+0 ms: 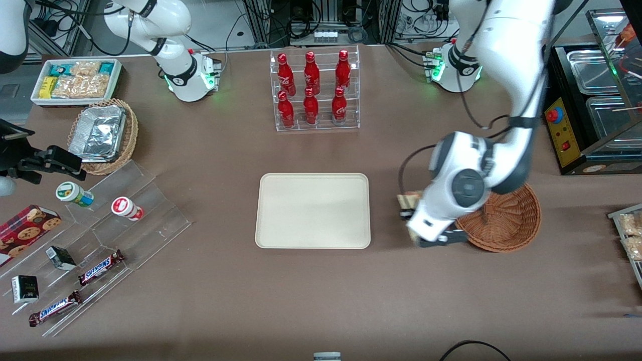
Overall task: Place sandwich from basket to tray
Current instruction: 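Carry the held sandwich with the left gripper over the cream tray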
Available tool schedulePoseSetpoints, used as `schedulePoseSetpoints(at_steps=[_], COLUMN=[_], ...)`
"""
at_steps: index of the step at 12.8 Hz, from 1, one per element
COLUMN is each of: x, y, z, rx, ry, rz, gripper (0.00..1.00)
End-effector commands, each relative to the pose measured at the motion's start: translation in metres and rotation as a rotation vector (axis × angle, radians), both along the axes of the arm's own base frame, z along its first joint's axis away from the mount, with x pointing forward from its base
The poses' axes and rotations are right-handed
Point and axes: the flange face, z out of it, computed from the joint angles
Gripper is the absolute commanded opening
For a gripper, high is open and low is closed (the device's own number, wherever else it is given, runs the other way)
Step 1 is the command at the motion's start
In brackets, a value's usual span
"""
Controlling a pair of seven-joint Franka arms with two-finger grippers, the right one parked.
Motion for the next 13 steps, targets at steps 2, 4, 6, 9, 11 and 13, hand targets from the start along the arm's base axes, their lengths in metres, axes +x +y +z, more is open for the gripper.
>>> schedulePoseSetpoints(at_steps=[2,4,6,9,11,13], x=[-0.016,-0.033,-0.04,-0.038,-0.036,-0.035], y=[-0.107,-0.142,-0.156,-0.158,-0.159,-0.158], z=[-0.018,-0.04,-0.062,-0.09,-0.102,-0.106], rx=[-0.036,-0.034,-0.024,-0.013,-0.014,-0.011], ry=[-0.002,0.019,0.037,0.053,0.043,0.041], rz=[-0.127,-0.179,-0.2,-0.196,-0.164,-0.165], gripper=[0.33,0.33,0.34,0.37,0.38,0.42])
